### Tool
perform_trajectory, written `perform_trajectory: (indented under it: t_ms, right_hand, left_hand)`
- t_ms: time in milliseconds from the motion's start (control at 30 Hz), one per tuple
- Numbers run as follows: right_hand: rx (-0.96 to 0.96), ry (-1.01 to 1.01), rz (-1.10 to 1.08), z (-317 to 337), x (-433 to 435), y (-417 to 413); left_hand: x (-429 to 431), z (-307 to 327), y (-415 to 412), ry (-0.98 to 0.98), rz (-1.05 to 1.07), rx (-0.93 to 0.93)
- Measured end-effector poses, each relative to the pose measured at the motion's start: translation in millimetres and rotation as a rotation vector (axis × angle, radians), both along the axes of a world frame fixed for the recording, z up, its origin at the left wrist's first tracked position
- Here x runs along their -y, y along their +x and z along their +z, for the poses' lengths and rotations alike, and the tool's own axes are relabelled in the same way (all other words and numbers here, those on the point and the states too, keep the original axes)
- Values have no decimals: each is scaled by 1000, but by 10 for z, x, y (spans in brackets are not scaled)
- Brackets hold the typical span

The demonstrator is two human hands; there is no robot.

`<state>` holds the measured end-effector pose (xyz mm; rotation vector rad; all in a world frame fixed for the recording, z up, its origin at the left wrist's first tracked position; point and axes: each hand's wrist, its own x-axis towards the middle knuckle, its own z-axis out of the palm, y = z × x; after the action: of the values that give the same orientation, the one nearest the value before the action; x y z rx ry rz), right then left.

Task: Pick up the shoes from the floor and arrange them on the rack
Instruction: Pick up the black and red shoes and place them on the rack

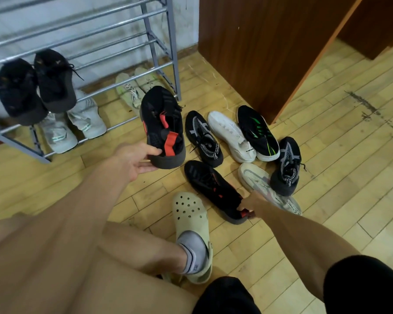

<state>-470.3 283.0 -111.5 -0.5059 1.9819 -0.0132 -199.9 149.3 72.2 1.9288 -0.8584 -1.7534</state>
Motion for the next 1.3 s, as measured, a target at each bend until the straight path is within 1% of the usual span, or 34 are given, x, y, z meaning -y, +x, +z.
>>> perform_trajectory:
  t_ms: [33, 133, 267, 333, 433, 567, 733, 933, 1033, 1200, 1300]
  right_hand:
    - [42, 4, -7, 60, 10, 3]
    - [155, 27, 104, 299, 161, -74]
    - [90, -89, 247, 781, 590, -301]
    - [69, -158, 278, 1069, 776, -394]
    - [115, -250, 245, 1404, 917, -460]
    - [217, -382, 123, 1604, 1139, -372]
    - [374, -451, 18, 1698, 1591, -86]
    - [465, -509, -13, 1657, 2349, 336]
    - [472, -567, -36, 1608, 2772, 533]
    - [458, -638, -51, 1551, 3526, 779]
    - [424, -658, -86, 1462, 3935, 862]
  left_hand:
    - [-5, -1, 12, -1, 5, -1]
    - [-22, 2, 19, 0, 19, -3]
    - [-61, 44, 0, 2, 53, -12]
    - [-80, 51, -9, -14, 68, -14]
    - [-121, 98, -6, -16, 106, -42]
    - [4, 165, 88, -65, 180, -67]
    - [334, 237, 165, -127, 229, -39]
    - [876, 209, 237, -182, 328, 5]
    - [1209, 125, 269, -206, 374, 5]
    - [1867, -29, 402, -227, 400, -83]
    - [2281, -202, 483, -242, 391, -72]
